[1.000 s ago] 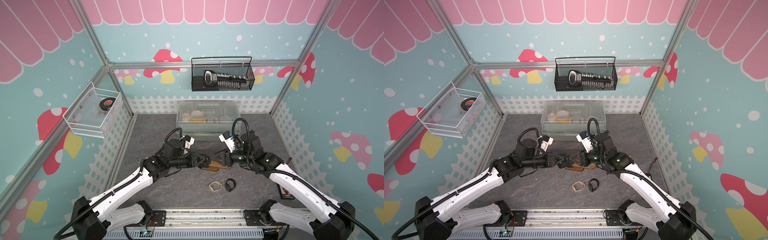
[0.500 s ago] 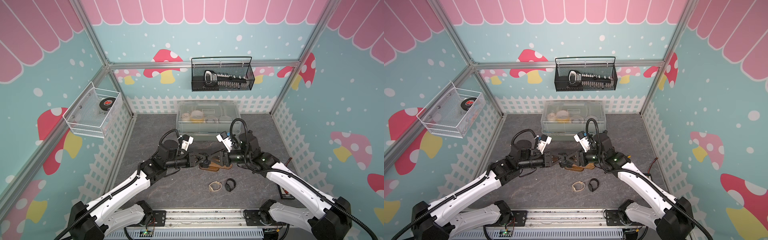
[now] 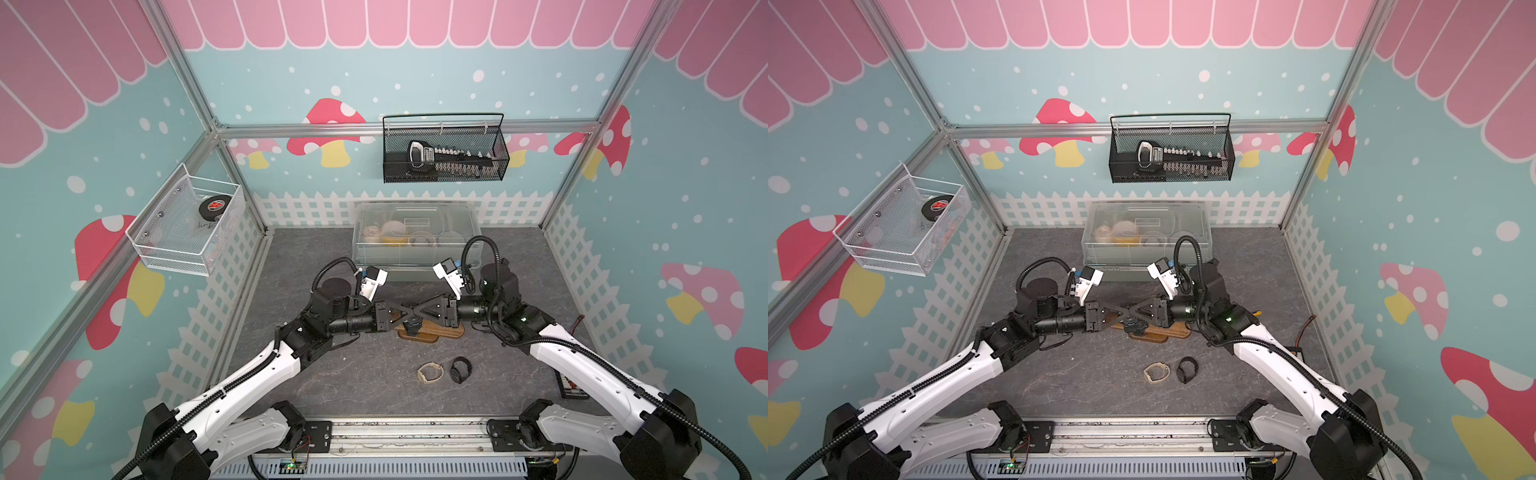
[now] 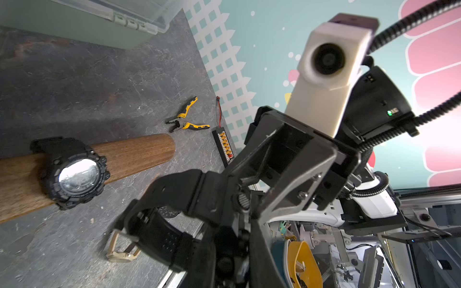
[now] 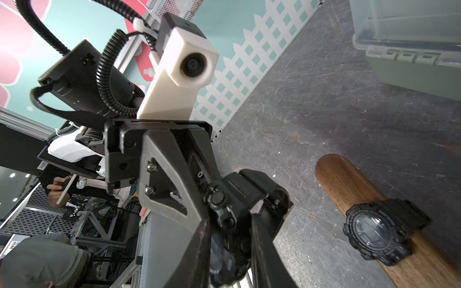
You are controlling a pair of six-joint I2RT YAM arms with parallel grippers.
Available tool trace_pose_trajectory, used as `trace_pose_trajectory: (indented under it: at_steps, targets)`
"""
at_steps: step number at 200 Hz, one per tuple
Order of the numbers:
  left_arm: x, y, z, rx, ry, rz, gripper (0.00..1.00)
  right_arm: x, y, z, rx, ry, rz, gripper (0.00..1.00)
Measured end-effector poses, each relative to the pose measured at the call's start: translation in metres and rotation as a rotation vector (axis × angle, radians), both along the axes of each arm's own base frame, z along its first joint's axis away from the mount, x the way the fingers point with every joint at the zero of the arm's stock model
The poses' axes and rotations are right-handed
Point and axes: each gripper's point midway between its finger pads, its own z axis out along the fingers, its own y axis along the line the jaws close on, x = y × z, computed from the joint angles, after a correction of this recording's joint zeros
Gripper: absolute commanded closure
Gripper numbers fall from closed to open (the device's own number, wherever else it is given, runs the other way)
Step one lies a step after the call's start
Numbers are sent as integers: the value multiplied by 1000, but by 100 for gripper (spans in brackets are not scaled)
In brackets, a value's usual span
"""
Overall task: Place watch on stand
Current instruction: Pick up the watch at the center of the board.
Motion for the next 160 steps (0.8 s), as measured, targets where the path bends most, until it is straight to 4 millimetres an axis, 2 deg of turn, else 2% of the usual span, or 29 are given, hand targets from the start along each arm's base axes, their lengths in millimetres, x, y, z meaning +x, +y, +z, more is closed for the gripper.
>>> trace_pose_trajectory:
  at_steps: [19,39,64,83,102,126,160]
  targets:
    - [2,1,-3,5,2,-4,97,2,-1,-1,11,8,-8,96]
    - [4,1,-4,13,-1,-9,90,3,-1,-2,23,22,-15,100]
    - [7,-1,-2,26,-11,-13,71,5,-1,0,47,22,-20,100]
    - [10,-2,3,25,-21,-12,51,3,1,1,64,26,-14,100]
    - [8,-5,10,14,-38,-25,40,0,5,5,90,24,-2,100]
    - [9,-6,15,10,-53,-22,33,1,6,7,119,28,-13,100]
    - [10,-3,18,8,-65,-4,30,1,6,10,141,38,-30,100]
